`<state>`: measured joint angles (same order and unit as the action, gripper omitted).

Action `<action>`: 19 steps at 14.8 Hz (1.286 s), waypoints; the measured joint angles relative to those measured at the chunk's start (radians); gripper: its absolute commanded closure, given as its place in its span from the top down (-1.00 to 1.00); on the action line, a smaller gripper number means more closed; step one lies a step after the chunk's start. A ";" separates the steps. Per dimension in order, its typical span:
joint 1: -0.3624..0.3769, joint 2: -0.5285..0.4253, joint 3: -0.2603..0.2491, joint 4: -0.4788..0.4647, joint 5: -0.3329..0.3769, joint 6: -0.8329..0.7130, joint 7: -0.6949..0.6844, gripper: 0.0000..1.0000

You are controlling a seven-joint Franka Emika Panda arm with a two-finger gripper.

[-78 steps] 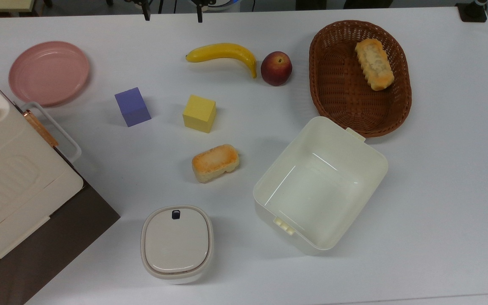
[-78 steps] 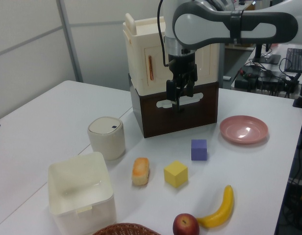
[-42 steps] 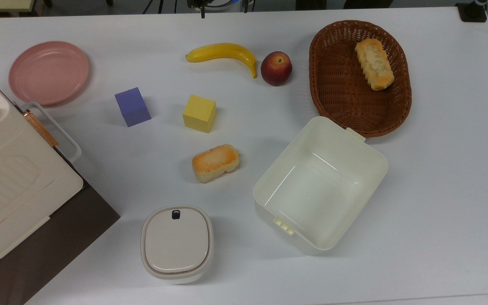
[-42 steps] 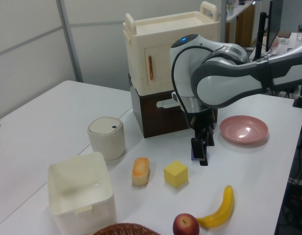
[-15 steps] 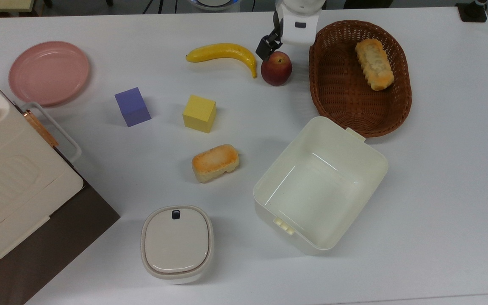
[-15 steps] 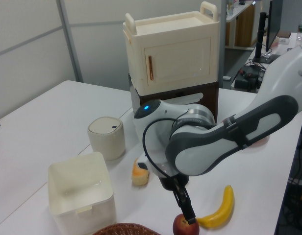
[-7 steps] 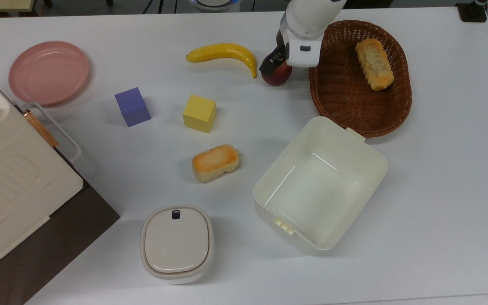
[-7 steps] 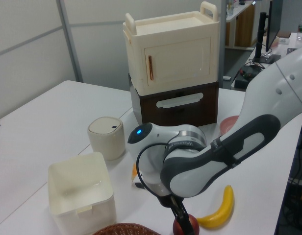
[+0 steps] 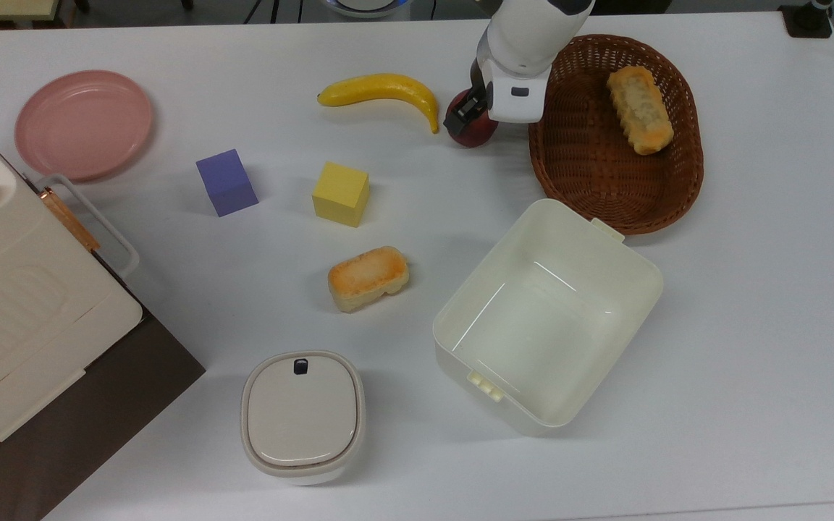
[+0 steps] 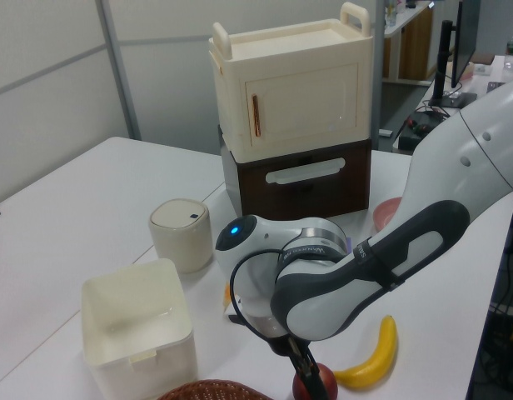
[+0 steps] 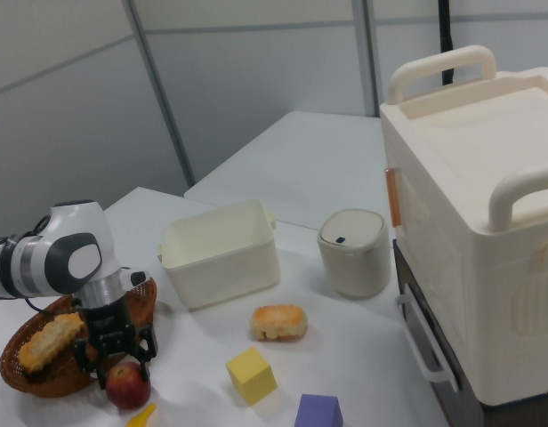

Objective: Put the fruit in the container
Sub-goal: 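Close the gripper on the red apple and lift it, then carry the apple over the cream container and release it inside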

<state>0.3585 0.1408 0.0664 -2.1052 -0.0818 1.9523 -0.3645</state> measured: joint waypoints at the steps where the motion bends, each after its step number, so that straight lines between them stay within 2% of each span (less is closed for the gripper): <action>1: -0.001 0.001 -0.001 0.000 0.000 0.000 0.000 0.14; 7: -0.038 -0.004 -0.009 0.036 0.000 -0.012 0.000 0.16; 14: -0.101 -0.010 -0.013 0.205 0.000 -0.034 0.016 0.25; 19: -0.111 -0.004 -0.013 0.390 0.000 -0.028 0.115 0.25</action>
<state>0.2473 0.1371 0.0535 -1.7155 -0.0820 1.9241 -0.2498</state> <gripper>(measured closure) 0.194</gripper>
